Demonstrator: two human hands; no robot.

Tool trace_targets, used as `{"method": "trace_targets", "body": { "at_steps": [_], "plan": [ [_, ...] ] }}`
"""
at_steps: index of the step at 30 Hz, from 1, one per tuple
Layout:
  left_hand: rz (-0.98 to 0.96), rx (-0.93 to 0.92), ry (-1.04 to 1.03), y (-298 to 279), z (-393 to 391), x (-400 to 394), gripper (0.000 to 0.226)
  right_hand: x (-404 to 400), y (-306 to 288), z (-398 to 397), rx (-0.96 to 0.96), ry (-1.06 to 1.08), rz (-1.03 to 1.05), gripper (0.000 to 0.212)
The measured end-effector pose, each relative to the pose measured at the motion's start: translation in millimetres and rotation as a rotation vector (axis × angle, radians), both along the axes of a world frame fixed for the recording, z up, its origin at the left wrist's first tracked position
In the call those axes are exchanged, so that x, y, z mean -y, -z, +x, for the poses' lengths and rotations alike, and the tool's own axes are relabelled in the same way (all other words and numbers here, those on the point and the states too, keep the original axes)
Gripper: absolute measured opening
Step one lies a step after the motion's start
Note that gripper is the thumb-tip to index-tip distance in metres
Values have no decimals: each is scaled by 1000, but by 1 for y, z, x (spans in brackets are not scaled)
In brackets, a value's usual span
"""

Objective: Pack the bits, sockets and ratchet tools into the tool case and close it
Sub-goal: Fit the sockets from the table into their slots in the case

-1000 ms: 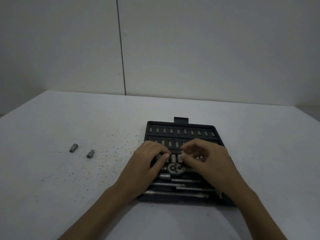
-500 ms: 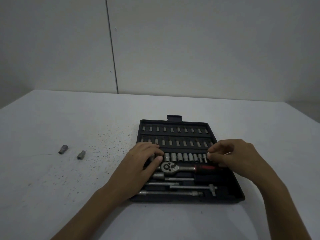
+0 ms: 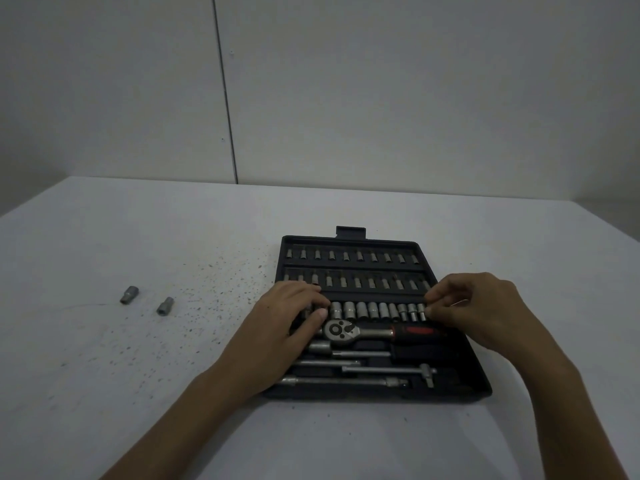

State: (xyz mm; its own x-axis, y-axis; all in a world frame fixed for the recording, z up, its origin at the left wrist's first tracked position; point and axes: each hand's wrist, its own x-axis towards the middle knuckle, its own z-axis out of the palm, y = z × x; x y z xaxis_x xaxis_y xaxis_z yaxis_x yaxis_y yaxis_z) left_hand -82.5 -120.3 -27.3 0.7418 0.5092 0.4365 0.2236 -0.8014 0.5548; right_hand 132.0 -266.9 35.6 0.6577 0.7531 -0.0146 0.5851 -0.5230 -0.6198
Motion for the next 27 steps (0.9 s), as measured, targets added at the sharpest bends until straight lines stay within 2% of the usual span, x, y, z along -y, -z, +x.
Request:
{"method": "trace_targets", "body": {
  "at_steps": [9,14,27],
  "plan": [
    [-5,-4,0,-1,0,1,43,1,1,-1,39,-18,23,11],
    [0,-17,-7,-1,-1,1,30,1,2,0,90,-63,-28,9],
    [5,-38,-1,-3,-1,2,30,-1,6,-2,134,-72,-2,7]
  ]
}}
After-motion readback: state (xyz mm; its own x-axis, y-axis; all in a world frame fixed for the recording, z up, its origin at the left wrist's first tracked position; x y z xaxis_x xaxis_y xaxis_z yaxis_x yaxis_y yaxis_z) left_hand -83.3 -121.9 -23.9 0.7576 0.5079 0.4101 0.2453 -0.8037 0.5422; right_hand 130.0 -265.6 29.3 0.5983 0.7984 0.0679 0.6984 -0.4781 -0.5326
